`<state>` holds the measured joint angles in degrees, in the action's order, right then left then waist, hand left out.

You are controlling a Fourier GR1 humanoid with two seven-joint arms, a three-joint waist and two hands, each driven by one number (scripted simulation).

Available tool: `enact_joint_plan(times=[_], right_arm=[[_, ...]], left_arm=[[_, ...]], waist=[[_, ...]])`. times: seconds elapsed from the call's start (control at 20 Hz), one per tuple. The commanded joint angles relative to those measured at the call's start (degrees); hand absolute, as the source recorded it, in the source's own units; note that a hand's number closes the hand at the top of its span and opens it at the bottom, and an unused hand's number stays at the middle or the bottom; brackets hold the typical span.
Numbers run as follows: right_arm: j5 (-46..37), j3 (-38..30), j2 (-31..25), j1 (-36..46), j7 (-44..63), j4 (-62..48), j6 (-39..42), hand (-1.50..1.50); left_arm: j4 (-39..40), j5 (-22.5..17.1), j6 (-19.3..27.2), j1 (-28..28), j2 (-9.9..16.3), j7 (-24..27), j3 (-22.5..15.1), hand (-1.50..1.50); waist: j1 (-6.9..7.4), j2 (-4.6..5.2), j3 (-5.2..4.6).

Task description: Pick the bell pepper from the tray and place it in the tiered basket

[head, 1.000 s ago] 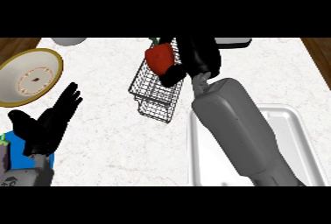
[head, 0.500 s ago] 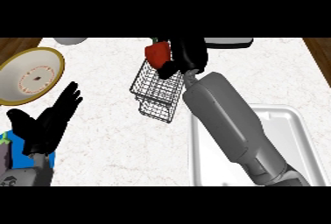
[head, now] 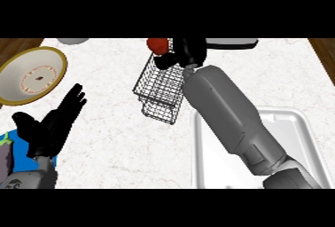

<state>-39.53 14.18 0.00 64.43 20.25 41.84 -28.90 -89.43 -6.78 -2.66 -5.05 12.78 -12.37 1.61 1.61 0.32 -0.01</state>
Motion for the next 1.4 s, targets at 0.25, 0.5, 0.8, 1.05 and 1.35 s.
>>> enact_joint_plan(times=[0.25,0.5,0.8,1.05,1.35], right_arm=[[12.4,1.5,0.0,6.48,-1.49,-4.95,-7.2,-1.5],[20.05,-4.83,0.0,3.2,-5.91,-0.96,-10.22,-1.5],[28.11,-14.88,-1.26,1.5,-9.8,6.76,-10.59,-1.5],[29.82,-18.86,-4.7,-2.14,-13.8,9.4,-11.76,-1.5],[32.24,-22.93,-15.22,-9.21,-8.13,19.57,-7.29,-1.5]], left_arm=[[0.17,0.14,-1.28,0.59,-0.56,0.71,0.06,0.0],[-0.53,-0.5,-1.38,0.62,0.51,-0.18,1.77,0.0],[-1.09,-0.85,-1.94,2.02,0.77,0.4,2.43,0.0],[-2.25,0.98,-0.57,1.22,-0.15,-1.48,1.2,0.0],[-1.66,-0.45,-1.54,3.38,0.64,0.0,3.69,0.0]], waist=[[0.93,0.19,-0.02],[0.05,0.05,0.02],[-1.03,-0.17,0.05],[-1.29,-0.21,0.04],[-2.22,-0.61,0.03]])
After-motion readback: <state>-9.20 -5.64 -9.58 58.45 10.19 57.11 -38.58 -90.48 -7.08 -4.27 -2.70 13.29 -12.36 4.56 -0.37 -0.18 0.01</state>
